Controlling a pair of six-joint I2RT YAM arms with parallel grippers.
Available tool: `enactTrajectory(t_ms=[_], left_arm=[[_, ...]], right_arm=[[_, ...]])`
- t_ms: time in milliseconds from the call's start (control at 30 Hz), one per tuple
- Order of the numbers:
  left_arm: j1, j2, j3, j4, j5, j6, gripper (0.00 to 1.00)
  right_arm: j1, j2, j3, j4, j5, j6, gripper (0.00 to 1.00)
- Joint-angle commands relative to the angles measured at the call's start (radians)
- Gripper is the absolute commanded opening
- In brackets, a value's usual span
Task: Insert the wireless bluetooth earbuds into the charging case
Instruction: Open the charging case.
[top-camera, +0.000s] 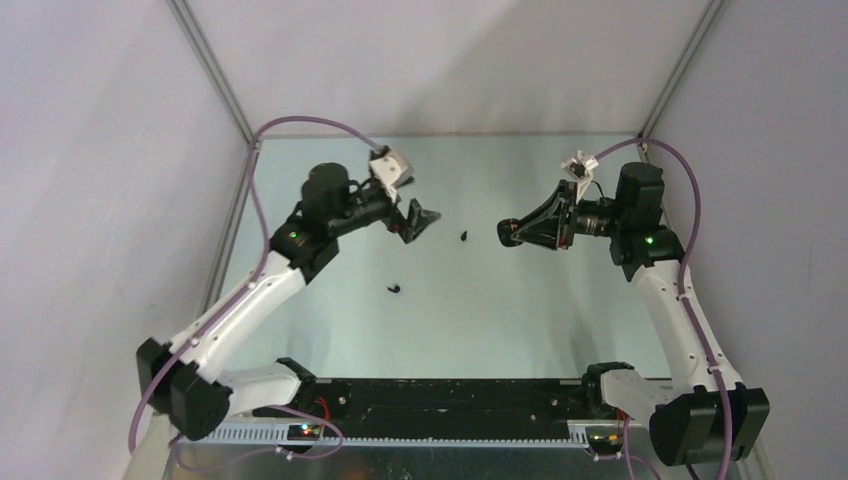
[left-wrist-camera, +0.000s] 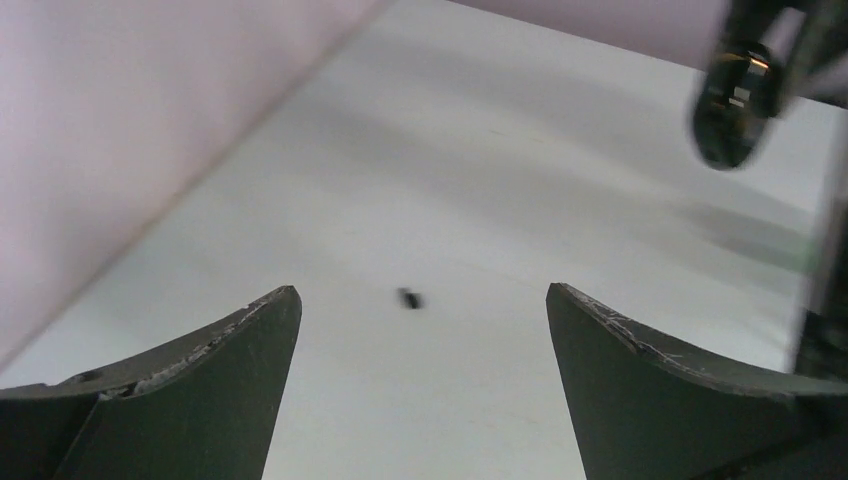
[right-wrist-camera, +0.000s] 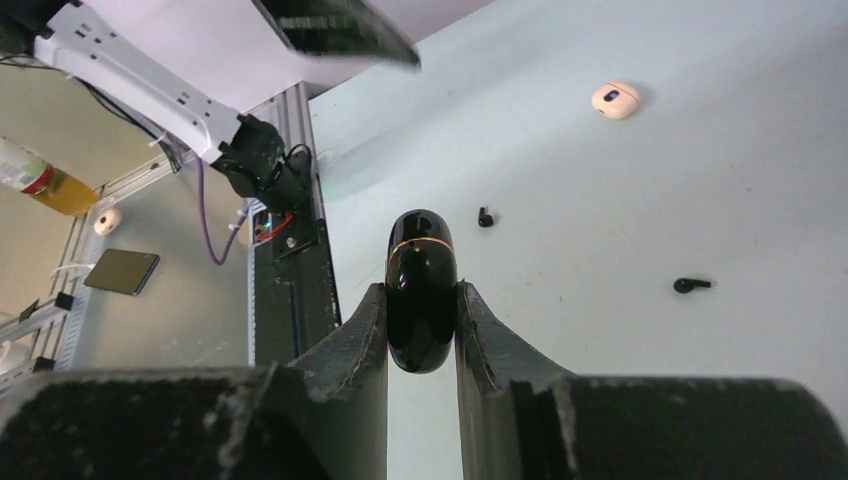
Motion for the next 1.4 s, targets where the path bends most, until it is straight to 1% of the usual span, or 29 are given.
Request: enactTrajectory(t_ms=[0,67,100,133,167,233,333,467,633,700,767,867,1067,1233,1367], left_arm=[[0.030,-0.068,0.012,-0.021,-0.318,0.062,0.99],[0.032,-0.065,0.004,-0.049,-0.236,0.078,0.99],[0.032,-0.053,0.000,-0.077,-0.132,0.087,0.99],[0.031,-0.044,0.000,-0.108,-0.063,0.100,0.99],[0.023,-0.029,-0.003,-0.119,0.056,0.103,0.99],[-0.007,-0.009,-0.014,-0.141,0.160,0.126,0.99],[-0.054,0.009,-0.033,-0.161,0.225,0.182,0.99],[-0.113,0.052,-0.034,-0.222,0.321,0.244,0.99],[-0.170,0.100,-0.035,-0.237,0.429,0.268,0.99],[-0.183,0.127,-0.014,-0.279,0.523,0.274,0.99],[-0.193,0.151,0.010,-0.304,0.572,0.269,0.98],[-0.208,0.173,0.036,-0.313,0.590,0.245,0.98],[-0.210,0.186,0.041,-0.279,0.585,0.179,0.97],[-0.210,0.195,0.053,-0.262,0.591,0.140,0.93],[-0.210,0.218,0.068,-0.226,0.595,0.068,0.89]], right_arm=[[-0.013,-0.030,0.045,-0.030,0.036,-0.049,0.02],[-0.013,-0.024,0.064,-0.070,0.047,-0.066,0.02],[-0.013,-0.022,0.087,-0.083,0.051,-0.085,0.02],[-0.012,-0.015,0.113,-0.117,0.052,-0.096,0.02],[-0.010,-0.011,0.124,-0.138,0.052,-0.120,0.02],[-0.003,0.000,0.155,-0.194,0.053,-0.155,0.02],[0.023,0.002,0.167,-0.277,0.060,-0.214,0.02],[0.092,0.005,0.157,-0.388,0.080,-0.341,0.03],[0.123,0.007,0.138,-0.431,0.057,-0.398,0.03],[0.129,0.004,0.122,-0.435,0.040,-0.408,0.03],[0.139,0.000,0.102,-0.423,0.028,-0.410,0.04],[0.160,0.003,0.085,-0.405,0.023,-0.404,0.05],[0.209,0.052,0.077,-0.403,0.035,-0.409,0.06],[0.240,0.078,0.075,-0.397,0.053,-0.411,0.05],[0.266,0.087,0.068,-0.379,0.072,-0.407,0.04]])
